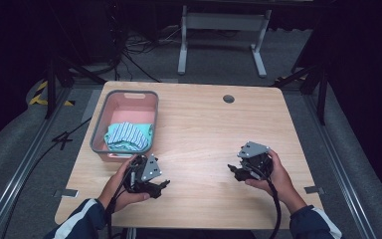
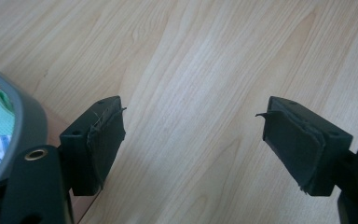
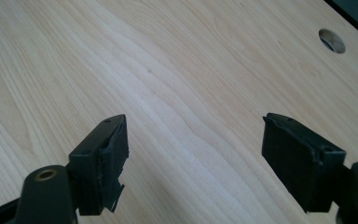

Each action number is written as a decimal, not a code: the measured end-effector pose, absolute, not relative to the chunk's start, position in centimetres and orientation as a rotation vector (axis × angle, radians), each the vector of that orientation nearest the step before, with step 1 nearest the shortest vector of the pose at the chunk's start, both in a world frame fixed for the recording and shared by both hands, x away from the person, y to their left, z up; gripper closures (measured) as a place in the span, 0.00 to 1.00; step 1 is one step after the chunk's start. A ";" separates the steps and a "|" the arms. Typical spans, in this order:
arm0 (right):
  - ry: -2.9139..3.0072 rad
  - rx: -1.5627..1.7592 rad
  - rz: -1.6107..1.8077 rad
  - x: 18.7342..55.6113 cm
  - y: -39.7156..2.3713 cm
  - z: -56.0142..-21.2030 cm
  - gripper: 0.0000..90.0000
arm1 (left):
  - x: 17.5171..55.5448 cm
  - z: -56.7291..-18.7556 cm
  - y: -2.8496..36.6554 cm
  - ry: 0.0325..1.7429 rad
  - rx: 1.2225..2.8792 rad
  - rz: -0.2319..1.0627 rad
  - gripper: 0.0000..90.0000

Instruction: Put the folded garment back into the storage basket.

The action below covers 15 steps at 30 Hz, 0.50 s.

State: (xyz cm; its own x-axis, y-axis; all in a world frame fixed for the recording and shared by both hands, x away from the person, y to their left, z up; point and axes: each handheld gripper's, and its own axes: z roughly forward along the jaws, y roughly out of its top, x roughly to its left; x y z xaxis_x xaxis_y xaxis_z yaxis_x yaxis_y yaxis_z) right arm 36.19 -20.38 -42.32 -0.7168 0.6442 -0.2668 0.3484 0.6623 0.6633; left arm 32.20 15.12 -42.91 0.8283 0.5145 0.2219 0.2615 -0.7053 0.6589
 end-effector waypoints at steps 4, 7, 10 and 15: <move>2.399 0.794 0.824 35.6 -21.6 -43.3 0.26 | 32.3 -43.6 15.2 0.559 2.381 0.520 0.23; 2.398 0.816 0.834 35.2 -22.6 -44.0 0.26 | 32.4 -44.0 15.5 0.558 2.382 0.506 0.22; 2.393 0.843 0.854 34.7 -23.6 -44.6 0.26 | 32.6 -44.5 15.9 0.546 2.395 0.495 0.22; 2.374 0.916 0.888 33.8 -25.8 -45.8 0.26 | 32.8 -45.4 16.6 0.548 2.401 0.468 0.21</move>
